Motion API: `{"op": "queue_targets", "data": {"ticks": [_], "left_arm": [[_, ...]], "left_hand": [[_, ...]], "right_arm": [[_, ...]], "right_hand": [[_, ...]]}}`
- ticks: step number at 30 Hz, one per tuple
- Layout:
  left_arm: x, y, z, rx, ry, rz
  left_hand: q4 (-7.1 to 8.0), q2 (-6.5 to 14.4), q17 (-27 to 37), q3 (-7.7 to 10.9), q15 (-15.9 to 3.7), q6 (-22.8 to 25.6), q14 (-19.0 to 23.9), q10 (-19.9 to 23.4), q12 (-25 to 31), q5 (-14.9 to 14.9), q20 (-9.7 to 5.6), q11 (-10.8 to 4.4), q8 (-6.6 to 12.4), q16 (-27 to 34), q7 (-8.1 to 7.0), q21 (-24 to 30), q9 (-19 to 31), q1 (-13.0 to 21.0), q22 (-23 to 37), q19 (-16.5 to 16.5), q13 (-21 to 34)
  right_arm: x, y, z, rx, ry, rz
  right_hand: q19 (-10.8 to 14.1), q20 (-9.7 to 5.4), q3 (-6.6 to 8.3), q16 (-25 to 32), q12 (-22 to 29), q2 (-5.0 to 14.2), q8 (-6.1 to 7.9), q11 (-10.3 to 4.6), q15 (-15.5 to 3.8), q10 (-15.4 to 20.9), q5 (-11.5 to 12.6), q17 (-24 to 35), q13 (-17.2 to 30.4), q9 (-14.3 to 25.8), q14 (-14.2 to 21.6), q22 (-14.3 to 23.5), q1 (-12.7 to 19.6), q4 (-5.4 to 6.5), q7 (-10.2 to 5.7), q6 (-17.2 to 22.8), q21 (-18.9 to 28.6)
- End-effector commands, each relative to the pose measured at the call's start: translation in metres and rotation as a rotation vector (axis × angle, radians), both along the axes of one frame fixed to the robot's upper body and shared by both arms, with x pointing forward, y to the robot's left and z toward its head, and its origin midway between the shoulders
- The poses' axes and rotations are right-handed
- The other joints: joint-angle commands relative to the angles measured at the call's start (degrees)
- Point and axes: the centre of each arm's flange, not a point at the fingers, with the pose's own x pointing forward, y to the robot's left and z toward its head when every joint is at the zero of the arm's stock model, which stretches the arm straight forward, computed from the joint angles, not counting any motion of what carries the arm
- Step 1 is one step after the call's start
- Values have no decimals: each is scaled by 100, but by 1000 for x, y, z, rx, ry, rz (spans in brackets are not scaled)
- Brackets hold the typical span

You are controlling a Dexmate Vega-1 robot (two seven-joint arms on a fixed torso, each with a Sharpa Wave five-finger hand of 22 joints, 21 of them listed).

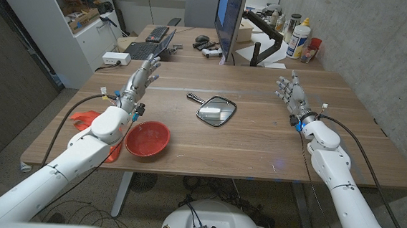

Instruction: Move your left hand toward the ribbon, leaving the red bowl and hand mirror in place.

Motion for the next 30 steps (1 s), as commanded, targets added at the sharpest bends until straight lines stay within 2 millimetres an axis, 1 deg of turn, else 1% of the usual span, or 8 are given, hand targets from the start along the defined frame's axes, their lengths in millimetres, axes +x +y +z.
{"op": "queue_targets", "data": {"ticks": [1, 3, 5, 7, 13, 20, 24, 30], "left_arm": [[-14, -8, 6, 101, -58, 82], [-17, -9, 7, 119, -61, 99], [-20, -9, 7, 137, -71, 124], [-24, -10, 8, 155, -76, 145], [-31, -9, 7, 186, -87, 201], [-38, -10, 4, 195, -93, 234], [-43, -11, 4, 185, -112, 244], [-47, -12, 4, 194, -109, 247]], "left_hand": [[-64, 27, 8, 11, -304, 74, -13, -32, 10, 42, -478, 34, 34, 75, 40, -1, 14, 99, 0, 27, 13], [-81, 31, 2, 9, -378, 106, 9, -23, 18, 46, -714, 30, 34, 83, 72, 10, 13, 117, -9, 61, 12], [-85, 31, 1, 8, -391, 129, 5, -33, 14, 47, -714, 36, 41, 81, 85, 6, 13, 121, -11, 52, 12], [-88, 31, 0, 8, -392, 136, 1, -42, 11, 48, -681, 42, 41, 79, 86, -3, 13, 124, -12, 31, 11], [-114, 38, -3, -2, -252, 152, -35, -77, 6, 58, -240, 13, 23, 72, 42, -17, 13, 143, -14, -32, 10], [-120, 39, -2, -6, -211, 141, -46, -89, 4, 61, -198, 10, 13, 71, 17, -20, 14, 146, -13, -53, 10], [-123, 39, -2, -9, -211, 175, -53, -95, 2, 63, -171, 6, 24, 71, 5, -18, 14, 146, -12, -54, 10], [-127, 39, -1, -12, -203, 183, -60, -91, 5, 66, -158, 0, 23, 71, 2, -13, 14, 148, -11, -48, 10]], "right_arm": [[-4, 1, 3, -23, -14, 8], [-4, 1, 3, -30, -18, 10], [-5, 1, 4, -31, -21, 12], [-5, 1, 5, -36, -22, 10], [-5, -2, 6, -49, -24, 11], [-4, -2, 5, -54, -34, 15], [-5, -5, 6, -63, -32, 16], [-7, -9, 7, -64, -35, 12]], "right_hand": [[-35, -20, 1, -6, -24, 109, 25, 20, -18, -30, 16, 14, 7, 19, -26, 23, 3, 53, -11, 41, -49], [-41, -19, 1, -4, -25, 109, 23, -21, -19, -34, 16, 14, 7, 19, -32, 24, 4, 53, -12, 37, -59], [-38, 24, 1, -4, -27, 111, 21, -25, -17, -39, 16, 14, 7, 19, -42, 24, 4, 53, -17, 33, -65], [-35, 44, 1, -5, -31, 112, 19, -26, -8, -50, 16, 14, 7, 19, -54, 24, 4, 54, -19, 27, -69], [-47, 63, 1, -10, -36, 113, 12, -47, -4, -65, 15, 13, 7, 19, -88, 25, 3, 55, -21, 7, -87], [-76, 117, 0, -13, -50, 113, -3, -56, 7, -107, 14, 13, 8, 19, -131, 25, 1, 58, -33, -44, -119], [-118, -110, 0, -12, -44, 115, 6, -36, -56, -101, 13, 11, 8, 19, -176, 24, 2, 60, -23, -38, -166], [-130, -109, 0, -14, -45, 116, 10, -40, -56, -105, 13, 10, 8, 19, -202, 24, 3, 60, -10, -34, -184]]}}
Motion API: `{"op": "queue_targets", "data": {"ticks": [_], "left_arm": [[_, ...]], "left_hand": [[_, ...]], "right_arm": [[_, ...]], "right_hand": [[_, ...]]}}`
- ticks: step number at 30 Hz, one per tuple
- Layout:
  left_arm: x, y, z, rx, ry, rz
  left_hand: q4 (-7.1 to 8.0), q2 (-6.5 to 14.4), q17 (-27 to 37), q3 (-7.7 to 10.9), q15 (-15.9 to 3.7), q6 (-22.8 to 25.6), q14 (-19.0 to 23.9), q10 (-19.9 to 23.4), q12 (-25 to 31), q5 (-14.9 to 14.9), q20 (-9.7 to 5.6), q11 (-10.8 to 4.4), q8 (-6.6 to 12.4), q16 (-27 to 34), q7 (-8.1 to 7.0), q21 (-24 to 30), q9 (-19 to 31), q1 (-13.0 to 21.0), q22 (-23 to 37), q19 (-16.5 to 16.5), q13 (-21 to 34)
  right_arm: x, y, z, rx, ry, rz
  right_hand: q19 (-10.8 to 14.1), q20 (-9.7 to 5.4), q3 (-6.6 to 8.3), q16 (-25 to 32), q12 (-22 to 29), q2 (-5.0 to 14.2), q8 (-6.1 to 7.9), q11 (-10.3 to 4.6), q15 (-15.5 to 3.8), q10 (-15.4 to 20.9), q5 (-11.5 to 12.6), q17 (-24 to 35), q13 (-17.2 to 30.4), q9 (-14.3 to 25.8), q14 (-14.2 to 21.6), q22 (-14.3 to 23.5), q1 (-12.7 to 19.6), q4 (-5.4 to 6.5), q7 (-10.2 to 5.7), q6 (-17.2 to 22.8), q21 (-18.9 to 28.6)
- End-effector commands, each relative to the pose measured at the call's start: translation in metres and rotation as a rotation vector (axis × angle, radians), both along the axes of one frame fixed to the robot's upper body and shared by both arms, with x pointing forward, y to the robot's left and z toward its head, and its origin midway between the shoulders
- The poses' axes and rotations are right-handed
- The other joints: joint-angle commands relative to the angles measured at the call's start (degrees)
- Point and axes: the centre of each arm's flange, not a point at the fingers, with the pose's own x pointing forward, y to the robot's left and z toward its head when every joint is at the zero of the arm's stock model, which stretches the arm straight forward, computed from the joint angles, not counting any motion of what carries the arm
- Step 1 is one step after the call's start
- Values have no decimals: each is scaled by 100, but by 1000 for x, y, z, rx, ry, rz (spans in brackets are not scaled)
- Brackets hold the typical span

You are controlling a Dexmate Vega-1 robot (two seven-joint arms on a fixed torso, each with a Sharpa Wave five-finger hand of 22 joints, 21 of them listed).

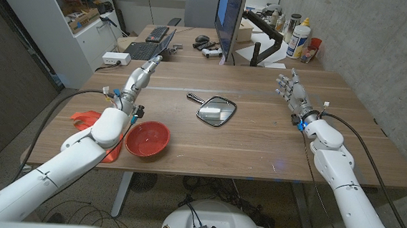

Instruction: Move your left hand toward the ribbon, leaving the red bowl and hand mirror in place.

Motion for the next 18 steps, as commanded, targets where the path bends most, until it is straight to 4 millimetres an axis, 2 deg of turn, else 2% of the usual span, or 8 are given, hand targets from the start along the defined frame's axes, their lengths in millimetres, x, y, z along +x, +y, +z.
{"op": "queue_targets", "data": {"ticks": [1, 10, 17, 18], "left_arm": [[-13, -1, 0, 19, -19, 39], [-18, 7, -1, 54, -12, 98], [-20, 17, -8, 31, 17, 107], [-21, 18, -9, 35, 19, 113]], "left_hand": [[-43, 1, -2, 10, -182, 38, -43, -12, 5, 29, 68, 16, 25, 25, -10, -13, 14, 64, 1, 21, 11], [-50, 4, -2, 8, -169, 36, -47, -10, 8, 34, 101, 12, 18, 27, -16, -12, 15, 69, 2, 16, 10], [-55, 9, -2, 7, -171, 37, -52, -17, 6, 37, 108, 8, 15, 28, -29, -14, 15, 73, 4, 0, 11], [-56, 9, -2, 7, -158, 40, -61, -17, 7, 38, 115, 3, 15, 25, -28, -16, 15, 74, 4, -6, 11]], "right_arm": [[-2, -6, 2, -12, -7, -3], [-4, -9, 5, -2, -14, -14], [-7, -11, 6, -11, -22, -24], [-7, -11, 6, -11, -21, -24]], "right_hand": [[-25, 3, 17, -17, 0, 117, 10, -3, -13, -15, 13, 9, 10, 18, -32, 24, 3, 43, 9, -14, -20], [-39, 20, 17, -15, -1, 118, 11, -10, -13, -20, 13, 8, 10, 18, -54, 24, 3, 45, 7, -17, -40], [-39, 19, 18, -12, 0, 120, 13, -4, -10, -22, 13, 7, 10, 18, -63, 24, 3, 45, 4, -13, -51], [-39, -26, 18, -9, 0, 120, 14, -10, -10, -24, 13, 7, 10, 18, -63, 24, 3, 46, 5, -13, -57]]}}
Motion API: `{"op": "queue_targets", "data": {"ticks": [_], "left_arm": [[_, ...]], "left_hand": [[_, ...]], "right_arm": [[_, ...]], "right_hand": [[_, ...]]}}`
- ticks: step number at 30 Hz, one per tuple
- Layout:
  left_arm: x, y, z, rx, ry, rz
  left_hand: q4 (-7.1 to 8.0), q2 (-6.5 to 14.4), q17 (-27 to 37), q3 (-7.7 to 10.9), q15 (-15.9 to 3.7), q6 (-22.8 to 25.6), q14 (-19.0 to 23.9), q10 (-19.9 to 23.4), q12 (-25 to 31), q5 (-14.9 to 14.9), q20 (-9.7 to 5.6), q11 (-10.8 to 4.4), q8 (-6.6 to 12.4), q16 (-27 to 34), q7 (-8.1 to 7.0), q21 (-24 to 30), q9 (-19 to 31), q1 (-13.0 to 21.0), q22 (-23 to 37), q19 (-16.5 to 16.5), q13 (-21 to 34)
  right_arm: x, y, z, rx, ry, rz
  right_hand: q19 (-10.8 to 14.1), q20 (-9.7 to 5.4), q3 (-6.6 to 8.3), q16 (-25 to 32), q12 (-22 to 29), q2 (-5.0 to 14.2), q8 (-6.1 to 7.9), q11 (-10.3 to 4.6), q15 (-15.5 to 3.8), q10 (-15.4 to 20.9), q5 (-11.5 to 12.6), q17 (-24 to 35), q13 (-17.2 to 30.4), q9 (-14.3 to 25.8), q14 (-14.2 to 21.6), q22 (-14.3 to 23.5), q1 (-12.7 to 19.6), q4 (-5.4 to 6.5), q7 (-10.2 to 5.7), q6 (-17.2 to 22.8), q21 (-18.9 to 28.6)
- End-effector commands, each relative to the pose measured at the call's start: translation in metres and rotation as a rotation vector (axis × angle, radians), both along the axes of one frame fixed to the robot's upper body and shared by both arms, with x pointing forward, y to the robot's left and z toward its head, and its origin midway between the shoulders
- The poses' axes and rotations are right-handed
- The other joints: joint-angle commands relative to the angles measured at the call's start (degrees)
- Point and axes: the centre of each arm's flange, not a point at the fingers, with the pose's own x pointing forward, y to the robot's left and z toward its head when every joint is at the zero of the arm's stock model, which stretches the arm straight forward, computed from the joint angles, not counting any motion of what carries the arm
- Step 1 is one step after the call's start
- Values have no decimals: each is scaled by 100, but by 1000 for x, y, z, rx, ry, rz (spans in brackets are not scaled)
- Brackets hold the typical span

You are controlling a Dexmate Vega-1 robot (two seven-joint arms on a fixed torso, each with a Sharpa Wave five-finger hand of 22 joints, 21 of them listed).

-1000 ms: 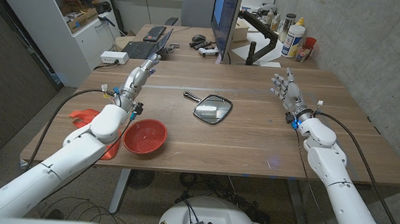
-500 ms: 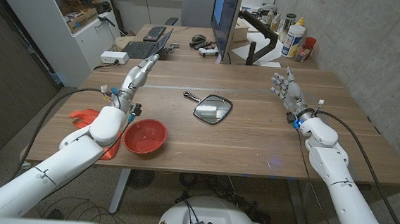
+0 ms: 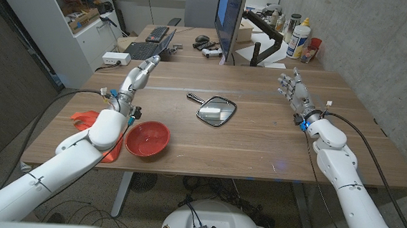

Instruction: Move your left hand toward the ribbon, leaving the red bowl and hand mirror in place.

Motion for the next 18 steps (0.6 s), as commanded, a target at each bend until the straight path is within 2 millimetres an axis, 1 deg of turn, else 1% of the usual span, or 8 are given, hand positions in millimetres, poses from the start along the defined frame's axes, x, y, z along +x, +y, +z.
{"op": "queue_targets", "data": {"ticks": [1, 2, 4, 5, 10, 15, 18], "left_arm": [[-7, 13, -7, -7, 26, 42], [-7, 13, -7, -12, 26, 41], [-8, 14, -5, -7, 24, 41], [-8, 14, -3, 0, 20, 45], [-7, 11, 3, 10, 8, 56], [-6, 4, 3, 8, 8, 60], [-5, 0, 2, 4, 9, 66]], "left_hand": [[-54, 10, -2, 10, -164, 41, -62, -18, 6, 39, 61, 7, 14, 26, -25, -17, 15, 75, 4, -9, 11], [-55, 11, -2, 10, -158, 42, -74, -19, 6, 39, 62, 7, 14, 22, -26, -17, 15, 75, 4, -11, 11], [-56, 12, -2, 10, -163, 50, -68, -19, 6, 40, 66, -1, 16, 26, -18, -16, 15, 77, 4, -13, 11], [-57, 13, -2, 10, -163, 52, -69, -22, 6, 41, 68, -4, 17, 25, -20, -17, 15, 77, 4, -16, 11], [-60, 16, -2, 9, -168, 59, -72, -23, 6, 43, 67, -2, 17, 27, -17, -13, 16, 80, 5, -12, 11], [-64, 21, -2, 9, -167, 62, -83, -38, 1, 46, 67, -5, 15, 25, -24, -10, 16, 84, 6, -12, 11], [-67, 23, -2, 9, -165, 50, -86, -33, 4, 48, 63, -5, 8, 26, -26, -7, 16, 86, 6, -9, 11]], "right_arm": [[-3, -4, 3, -5, -11, -15], [-4, -5, 2, -2, -16, -14], [-4, -5, 2, 3, -16, -12], [-4, -5, 2, 2, -19, -13], [-4, -6, 4, -11, -27, -11], [-4, -12, 7, -49, -38, -32], [-2, -15, 6, -46, -32, -15]], "right_hand": [[-38, -54, 17, -8, 0, 120, 15, -11, 21, -25, 13, 7, 10, 18, -35, 24, 3, 46, 4, -11, -37], [-25, -73, 17, -6, -2, 120, 15, -3, 23, -30, 13, 6, 10, 18, -36, 23, 3, 46, 8, -11, -36], [90, -61, 20, 3, -1, 124, 13, 8, 32, -35, 14, 5, 11, 18, -31, 21, 7, 45, 13, -21, -7], [110, -61, 21, 4, 2, 124, 14, 26, 29, -29, 15, 4, 11, 18, -31, 20, 9, 45, 14, -19, -4], [117, -79, 25, 10, 11, 128, 18, 2, 41, -10, 17, 2, 11, 18, -28, 17, 17, 42, 19, -14, -17], [77, -76, 29, 10, 3, 132, 17, -9, 38, -33, 20, 1, 11, 18, -36, 16, 24, 39, 18, -18, -47], [78, -77, 29, 9, 3, 132, 15, -13, 42, -36, 20, 0, 11, 18, -40, 16, 25, 39, 14, -25, -51]]}}
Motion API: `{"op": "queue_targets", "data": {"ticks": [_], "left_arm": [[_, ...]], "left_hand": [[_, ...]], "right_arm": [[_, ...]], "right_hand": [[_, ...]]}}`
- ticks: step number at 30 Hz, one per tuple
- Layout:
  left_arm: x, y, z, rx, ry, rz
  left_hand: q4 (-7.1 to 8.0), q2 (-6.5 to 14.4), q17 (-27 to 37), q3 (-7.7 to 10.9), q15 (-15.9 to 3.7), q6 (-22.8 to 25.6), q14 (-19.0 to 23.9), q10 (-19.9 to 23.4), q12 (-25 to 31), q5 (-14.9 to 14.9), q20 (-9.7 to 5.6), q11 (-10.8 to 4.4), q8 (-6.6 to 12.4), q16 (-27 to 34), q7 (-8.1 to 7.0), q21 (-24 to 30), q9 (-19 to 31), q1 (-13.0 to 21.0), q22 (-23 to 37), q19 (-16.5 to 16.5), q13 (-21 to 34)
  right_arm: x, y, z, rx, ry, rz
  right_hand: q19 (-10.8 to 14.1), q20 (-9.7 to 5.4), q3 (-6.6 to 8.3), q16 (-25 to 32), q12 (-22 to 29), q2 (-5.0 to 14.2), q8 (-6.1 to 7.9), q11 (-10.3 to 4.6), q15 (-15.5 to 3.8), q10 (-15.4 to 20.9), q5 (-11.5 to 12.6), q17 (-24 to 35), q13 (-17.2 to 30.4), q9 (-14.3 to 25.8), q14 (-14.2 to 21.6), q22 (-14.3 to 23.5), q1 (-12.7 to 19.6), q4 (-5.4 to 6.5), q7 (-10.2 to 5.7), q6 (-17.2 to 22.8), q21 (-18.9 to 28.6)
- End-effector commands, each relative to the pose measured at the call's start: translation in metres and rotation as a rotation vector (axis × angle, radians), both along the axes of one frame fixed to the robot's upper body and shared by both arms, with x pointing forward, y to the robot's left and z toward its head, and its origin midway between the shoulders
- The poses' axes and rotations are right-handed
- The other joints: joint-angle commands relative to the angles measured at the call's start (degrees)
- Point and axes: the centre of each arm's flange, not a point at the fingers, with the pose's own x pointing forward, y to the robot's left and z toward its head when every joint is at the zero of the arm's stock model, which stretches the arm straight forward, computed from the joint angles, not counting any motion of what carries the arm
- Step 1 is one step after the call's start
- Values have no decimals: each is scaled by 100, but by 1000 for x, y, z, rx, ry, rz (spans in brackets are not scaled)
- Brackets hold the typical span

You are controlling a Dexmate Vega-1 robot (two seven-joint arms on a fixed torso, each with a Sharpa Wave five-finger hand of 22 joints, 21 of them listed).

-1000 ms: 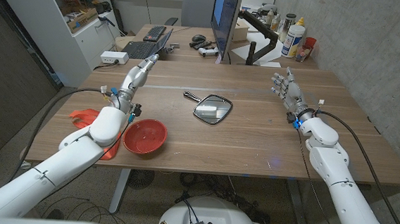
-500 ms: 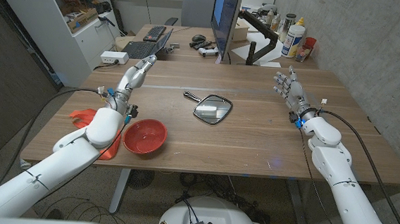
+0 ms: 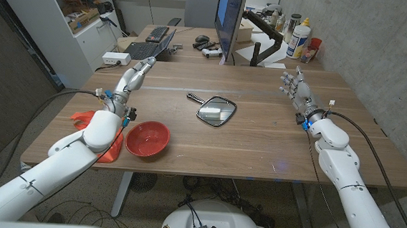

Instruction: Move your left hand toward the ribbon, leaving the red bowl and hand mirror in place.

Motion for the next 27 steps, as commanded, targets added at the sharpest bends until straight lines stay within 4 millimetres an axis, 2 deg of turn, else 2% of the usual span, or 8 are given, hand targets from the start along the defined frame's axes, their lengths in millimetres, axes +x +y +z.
{"op": "queue_targets", "data": {"ticks": [1, 5, 13, 27], "left_arm": [[1, -11, 1, 0, -3, 18], [1, -16, -1, 1, -4, 29], [-2, -27, -11, -16, -21, 39], [-16, -33, -14, -5, -24, 73]], "left_hand": [[-31, 2, -2, 13, -192, 28, -62, -33, 4, 48, 30, -6, 12, 26, 4, -6, 16, 64, 6, 22, 11], [-34, 5, -2, 13, -191, 29, -68, -30, 7, 51, 31, -4, 10, 26, -10, -2, 17, 67, 6, 27, 11], [-41, 11, -2, 13, -194, 25, -58, -27, 9, 56, 17, -8, 4, 33, -10, 5, 17, 75, 8, 40, 11], [-53, 16, -2, 10, -189, 30, -57, -13, 16, 65, 15, -9, 1, 37, -6, 11, 17, 84, 9, 47, 11]], "right_arm": [[2, -9, 2, -28, -6, 2], [2, -12, 0, -34, -10, 8], [-2, -17, -2, -67, -5, 28], [-9, -23, -4, -91, -17, 33]], "right_hand": [[-17, -13, 29, -7, 0, 132, 14, -3, 56, -11, 21, 0, 11, 18, -87, 15, 27, 38, 18, -26, -19], [-177, -114, 31, -61, -2, 133, 16, 27, 71, -29, 24, -4, 11, 17, -301, 12, 31, 37, 28, -28, -121], [-191, -153, 36, -54, -7, 145, 16, 128, 106, -52, 25, -7, 11, 17, -376, 11, 32, 41, 36, -35, -157], [-201, -168, 65, -33, -14, 194, 10, 92, 93, -84, 27, -11, 10, 17, -391, 11, 51, 41, 53, -61, -190]]}}
